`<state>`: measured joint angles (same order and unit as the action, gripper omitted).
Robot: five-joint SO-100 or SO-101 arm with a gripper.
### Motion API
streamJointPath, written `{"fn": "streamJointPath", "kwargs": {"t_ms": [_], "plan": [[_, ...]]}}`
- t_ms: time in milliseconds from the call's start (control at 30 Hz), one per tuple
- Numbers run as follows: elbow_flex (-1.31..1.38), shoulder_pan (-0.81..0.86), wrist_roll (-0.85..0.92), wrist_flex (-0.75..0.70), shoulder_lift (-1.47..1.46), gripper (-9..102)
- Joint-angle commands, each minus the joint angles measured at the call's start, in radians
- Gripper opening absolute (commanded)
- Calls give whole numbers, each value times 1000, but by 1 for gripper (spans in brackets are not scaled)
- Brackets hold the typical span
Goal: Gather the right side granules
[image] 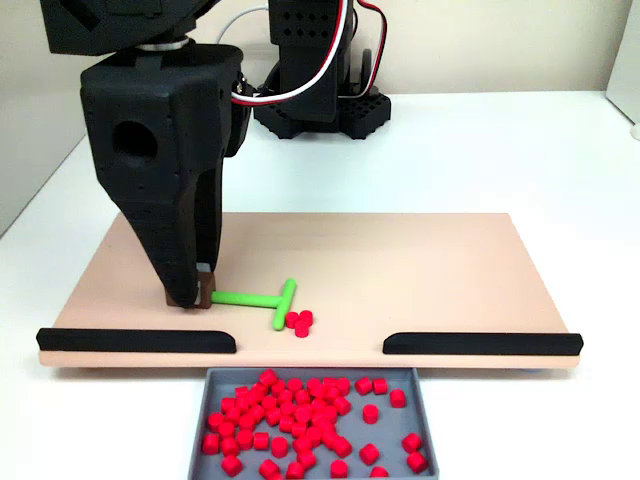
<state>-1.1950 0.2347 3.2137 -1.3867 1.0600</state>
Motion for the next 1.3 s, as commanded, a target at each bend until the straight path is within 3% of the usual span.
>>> {"fn": "streamJointPath", "kwargs": {"t_ms": [0, 267, 500, 600, 833, 1033, 1267], "plan": [[-8, -8, 313, -5, 34, 0], [-12, 35, 296, -8, 120, 0], [-55, 66, 141, -64, 244, 0], [-127, 54, -66, -64, 342, 0], [-295, 2, -853, -64, 566, 0], [-400, -84, -1371, -64, 699, 0], [-537, -181, -1680, -64, 815, 0]]}}
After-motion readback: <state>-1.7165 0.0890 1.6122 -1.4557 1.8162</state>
